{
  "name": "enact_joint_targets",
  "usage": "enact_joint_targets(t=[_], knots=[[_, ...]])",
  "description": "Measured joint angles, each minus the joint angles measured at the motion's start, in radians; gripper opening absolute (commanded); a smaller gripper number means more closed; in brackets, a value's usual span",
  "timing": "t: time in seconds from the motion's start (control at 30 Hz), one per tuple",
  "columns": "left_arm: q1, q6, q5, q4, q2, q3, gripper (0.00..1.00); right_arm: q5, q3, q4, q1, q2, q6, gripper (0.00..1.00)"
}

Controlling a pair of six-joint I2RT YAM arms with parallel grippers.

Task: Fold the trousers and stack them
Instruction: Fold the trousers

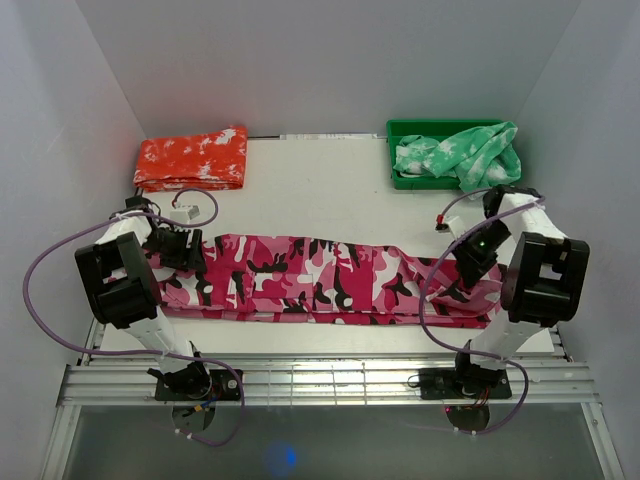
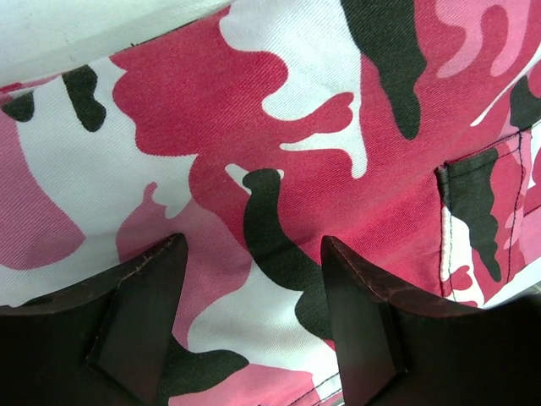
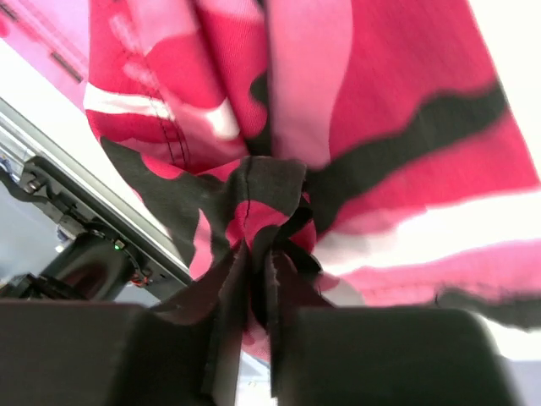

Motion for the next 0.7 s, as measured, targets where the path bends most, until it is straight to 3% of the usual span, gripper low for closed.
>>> enact_joint_targets(t=[0.23, 0.57, 0.6, 0.67, 0.7], knots=[[0.0, 0.0, 0.001, 0.012, 0.0, -0.011, 0.75, -0.09, 0.055, -0.05, -0.161, -0.154, -0.07, 0.08], [0.0, -0.008, -0.005, 0.005, 0.01, 0.004, 0.75, -0.086, 0.072, 0.042, -0.376, -0.095, 0.036, 0.08], [0.0, -0.007, -0.008, 0.006, 0.01, 0.006, 0.75, -0.077, 0.07, 0.059, -0.392, -0.08, 0.056, 0.1], [0.0, -0.002, -0.011, 0.005, 0.01, 0.009, 0.75, -0.068, 0.069, 0.084, -0.415, -0.047, 0.108, 0.31], [0.0, 0.008, -0.011, 0.004, 0.009, 0.01, 0.75, -0.063, 0.068, 0.096, -0.424, -0.031, 0.132, 0.37]])
